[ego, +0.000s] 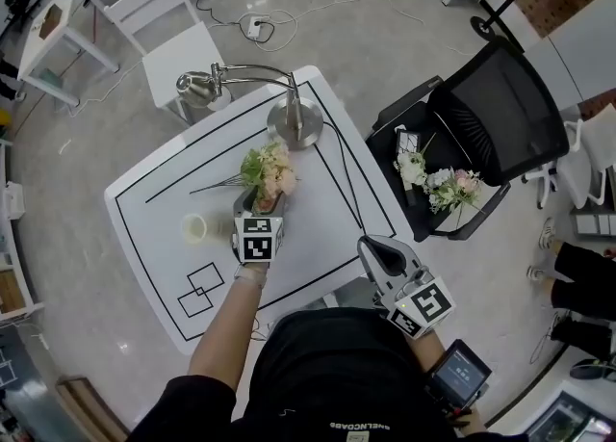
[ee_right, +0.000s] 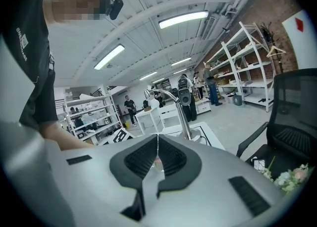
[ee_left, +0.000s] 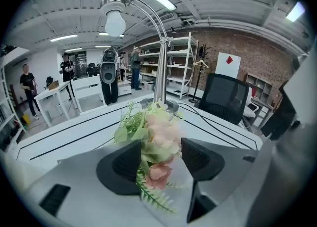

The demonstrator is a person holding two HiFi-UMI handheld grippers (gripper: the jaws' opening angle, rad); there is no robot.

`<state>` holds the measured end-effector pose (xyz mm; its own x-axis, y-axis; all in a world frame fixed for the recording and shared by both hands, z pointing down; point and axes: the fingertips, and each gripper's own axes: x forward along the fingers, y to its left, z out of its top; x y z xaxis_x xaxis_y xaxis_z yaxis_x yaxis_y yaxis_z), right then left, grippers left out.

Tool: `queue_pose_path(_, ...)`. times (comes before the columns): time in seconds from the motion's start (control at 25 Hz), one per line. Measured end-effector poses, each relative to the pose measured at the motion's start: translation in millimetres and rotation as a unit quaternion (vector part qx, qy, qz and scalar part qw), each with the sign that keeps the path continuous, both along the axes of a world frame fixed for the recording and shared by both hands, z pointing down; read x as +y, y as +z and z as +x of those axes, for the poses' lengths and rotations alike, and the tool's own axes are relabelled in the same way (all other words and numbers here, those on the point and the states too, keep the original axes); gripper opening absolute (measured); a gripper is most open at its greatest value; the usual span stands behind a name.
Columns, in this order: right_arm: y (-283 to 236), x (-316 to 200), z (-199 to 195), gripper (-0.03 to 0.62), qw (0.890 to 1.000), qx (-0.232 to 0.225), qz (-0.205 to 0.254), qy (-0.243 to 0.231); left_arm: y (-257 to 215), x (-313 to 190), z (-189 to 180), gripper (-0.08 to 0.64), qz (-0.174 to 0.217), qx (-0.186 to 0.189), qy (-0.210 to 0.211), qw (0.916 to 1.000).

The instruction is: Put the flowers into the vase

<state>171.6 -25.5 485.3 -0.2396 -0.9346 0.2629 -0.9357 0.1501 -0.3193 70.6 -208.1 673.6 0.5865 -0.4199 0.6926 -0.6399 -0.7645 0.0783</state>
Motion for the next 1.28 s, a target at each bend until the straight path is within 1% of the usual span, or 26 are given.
queue_pose_path(0.08, 1, 1, 2, 0.011, 1.000, 0.001, -0.001, 0.004, 5, -1, 0, 0.257, -0.003, -0.006, -0.002, 1.0000)
queue_pose_path(0.16, 2, 2, 4, 0.011, 1.000, 0.002, -0.003, 0.006, 8, -2, -1, 0.239, -0.006, -0.009, -0.005, 0.9999)
queue_pose_path(0.44, 3, 0, 5, 0.011, 1.000, 0.003, -0.006, 0.007, 13, -6, -4, 0.099, -0.003, -0.016, -0.013, 0.9998)
queue_pose_path(0.68, 5, -3, 4, 0.011, 1.000, 0.002, -0.006, 0.007, 8, -7, -3, 0.042, 0.006, -0.010, -0.010, 0.9999)
queue_pose_path(0.84, 5, -4, 4, 0.011, 1.000, 0.001, -0.006, 0.004, -1, -7, -4, 0.030, 0.012, 0.001, -0.011, 0.9999)
queue_pose_path(1.04, 4, -4, 1, 0.011, 1.000, 0.000, -0.003, -0.002, -19, -8, -7, 0.018, 0.019, 0.027, -0.019, 0.9993)
queue_pose_path(1.28, 2, 0, -1, 0.011, 1.000, -0.001, 0.000, -0.006, -35, -3, -7, 0.014, 0.022, 0.045, -0.014, 0.9986)
